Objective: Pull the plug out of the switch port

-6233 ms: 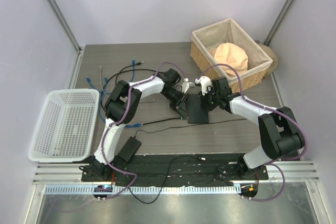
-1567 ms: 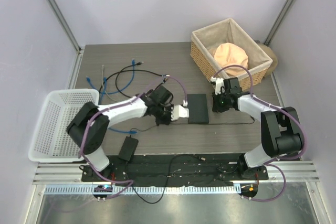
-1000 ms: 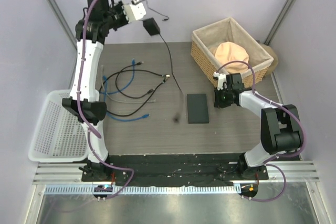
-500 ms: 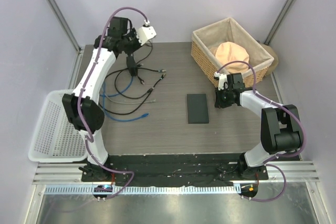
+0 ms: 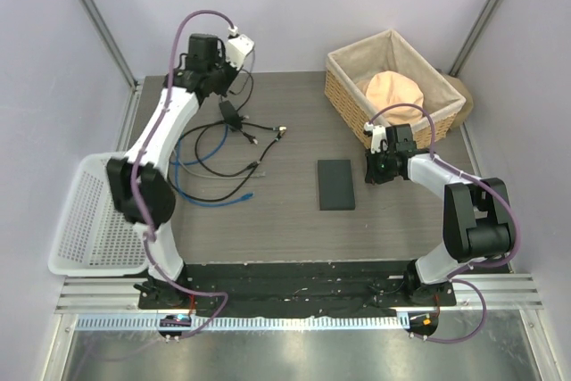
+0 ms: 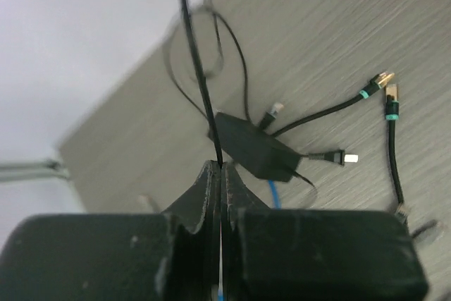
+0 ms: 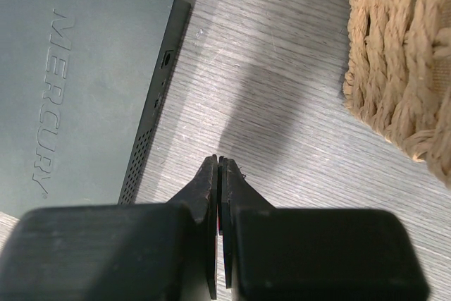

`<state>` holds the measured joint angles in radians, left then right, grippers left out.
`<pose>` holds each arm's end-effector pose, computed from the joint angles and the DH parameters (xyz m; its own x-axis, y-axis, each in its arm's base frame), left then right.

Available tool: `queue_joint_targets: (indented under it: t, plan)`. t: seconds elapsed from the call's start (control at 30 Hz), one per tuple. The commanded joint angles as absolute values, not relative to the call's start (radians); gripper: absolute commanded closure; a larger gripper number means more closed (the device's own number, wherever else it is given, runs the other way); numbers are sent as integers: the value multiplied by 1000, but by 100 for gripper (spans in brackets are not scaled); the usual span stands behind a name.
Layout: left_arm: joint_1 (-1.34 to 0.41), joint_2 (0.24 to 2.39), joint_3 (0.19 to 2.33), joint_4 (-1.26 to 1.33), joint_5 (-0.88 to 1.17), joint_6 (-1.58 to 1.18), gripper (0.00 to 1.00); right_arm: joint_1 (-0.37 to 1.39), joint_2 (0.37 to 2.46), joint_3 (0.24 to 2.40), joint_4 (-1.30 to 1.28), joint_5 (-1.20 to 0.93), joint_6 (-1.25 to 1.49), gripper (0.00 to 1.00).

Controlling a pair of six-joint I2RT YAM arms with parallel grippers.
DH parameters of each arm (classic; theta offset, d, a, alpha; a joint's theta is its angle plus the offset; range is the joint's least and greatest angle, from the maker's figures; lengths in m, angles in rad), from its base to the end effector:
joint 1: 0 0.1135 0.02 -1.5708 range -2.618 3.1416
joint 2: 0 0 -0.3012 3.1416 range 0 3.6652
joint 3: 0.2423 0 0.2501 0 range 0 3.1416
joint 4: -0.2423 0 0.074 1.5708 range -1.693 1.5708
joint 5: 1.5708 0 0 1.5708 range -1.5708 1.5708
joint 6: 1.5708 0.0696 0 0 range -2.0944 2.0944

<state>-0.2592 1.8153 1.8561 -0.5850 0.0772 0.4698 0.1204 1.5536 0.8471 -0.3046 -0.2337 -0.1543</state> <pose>0.4391 -0.1220 0.4014 -0.3017 0.5470 -0.7809 0.5113 0.7841 0.3517 0.3095 0.0537 0.1826 -0.7946 -0.2467 -0.5548 -0.3653 0.9241 0.1123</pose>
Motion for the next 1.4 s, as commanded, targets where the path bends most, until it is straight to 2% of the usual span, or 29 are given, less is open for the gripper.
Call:
queue_joint_targets:
  t: [0.0,0.03,0.07,0.13,0.17,0.2,0.23,0.27,0.3,0.37,0.4,0.63,0.8,0.93,1.17,1.27,1.37]
  plan:
    - [-212,1997,2017,-629,25,270,91,101,1520,893,-264,-225,-137,99]
    - [-210,2014,2048,-632,32,258,73,103,1514,891,-264,-236,-137,99]
    - [-213,2031,2093,-634,40,236,51,103,1500,890,-265,-242,-137,99]
    - [-222,2022,2100,-617,49,218,34,103,1485,885,-267,-262,-135,97]
    - [-229,1993,2091,-597,54,207,32,103,1470,885,-265,-271,-133,94]
    - [-238,1976,2076,-588,58,199,22,101,1462,887,-268,-281,-129,91]
    - [-245,1953,2036,-566,57,190,1,101,1457,890,-270,-290,-121,89]
    - [-252,1910,2011,-554,55,178,0,101,1453,893,-273,-294,-112,85]
    - [-262,1884,1985,-545,58,152,0,101,1447,906,-278,-301,-94,76]
    - [-271,1833,1907,-523,64,137,0,101,1451,931,-305,-331,-80,65]
    - [-284,1786,1884,-520,60,117,0,104,1463,971,-322,-343,-77,53]
    - [-316,1652,1680,-506,60,49,0,106,1567,1225,-547,-399,-167,27]
    - [-359,1614,1553,-497,78,75,0,146,1660,1414,-611,-247,-65,19]
    - [-425,1550,1450,-482,15,147,0,182,1654,1463,-581,-84,-3,14]
    - [-426,1516,1345,-451,31,72,0,299,1579,1462,-613,150,34,8]
    - [-425,1509,1330,-443,38,61,0,340,1543,1485,-693,169,32,6]
    - [-425,1506,1316,-434,43,46,0,353,1514,1480,-741,102,31,5]
